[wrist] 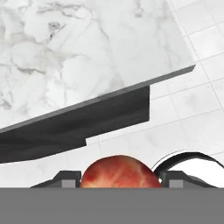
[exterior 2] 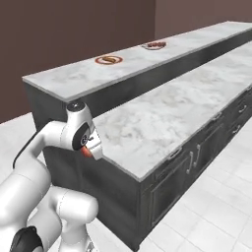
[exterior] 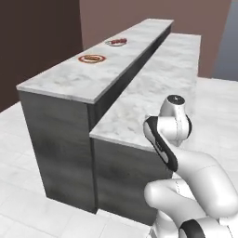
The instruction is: Pick up the peach and mango from the fridge and place one fruit on each plate on the dining counter.
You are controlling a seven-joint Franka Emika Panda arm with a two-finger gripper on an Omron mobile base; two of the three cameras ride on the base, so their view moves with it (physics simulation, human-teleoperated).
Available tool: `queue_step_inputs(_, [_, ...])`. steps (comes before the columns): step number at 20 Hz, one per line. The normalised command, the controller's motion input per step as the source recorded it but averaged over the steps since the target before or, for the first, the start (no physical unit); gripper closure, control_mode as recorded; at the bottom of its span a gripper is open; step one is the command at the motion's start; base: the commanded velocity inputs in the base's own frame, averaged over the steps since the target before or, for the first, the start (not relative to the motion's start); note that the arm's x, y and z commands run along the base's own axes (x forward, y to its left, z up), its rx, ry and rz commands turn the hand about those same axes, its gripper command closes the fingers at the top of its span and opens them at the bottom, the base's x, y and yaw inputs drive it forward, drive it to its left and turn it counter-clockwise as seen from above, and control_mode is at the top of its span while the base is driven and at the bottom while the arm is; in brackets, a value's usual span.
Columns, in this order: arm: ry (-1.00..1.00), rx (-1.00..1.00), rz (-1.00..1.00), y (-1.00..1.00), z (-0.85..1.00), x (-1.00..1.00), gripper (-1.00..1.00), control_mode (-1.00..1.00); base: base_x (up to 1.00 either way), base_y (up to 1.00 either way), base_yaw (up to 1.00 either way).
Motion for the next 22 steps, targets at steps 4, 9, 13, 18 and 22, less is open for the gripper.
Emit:
queue_step_inputs(4, [0.00, 0.00, 0.00, 0.00, 0.00, 0.00, 1.00, 1.00, 0.00, 1.00, -0.35])
queue_step_inputs(9, [0.00, 0.00, 0.00, 0.00, 0.00, 0.00, 1.00, 1.00, -0.05, 0.99, -0.33])
queue_step_inputs(13, [0.00, 0.00, 0.00, 0.00, 0.00, 0.00, 1.00, 1.00, -0.39, 0.72, -0.26])
queue_step_inputs(18, [0.00, 0.00, 0.00, 0.00, 0.00, 0.00, 1.00, 1.00, -0.22, 0.85, -0.25])
queue_step_inputs(22, [0.00, 0.00, 0.00, 0.00, 0.00, 0.00, 1.00, 1.00, 0.00, 1.00, -0.27])
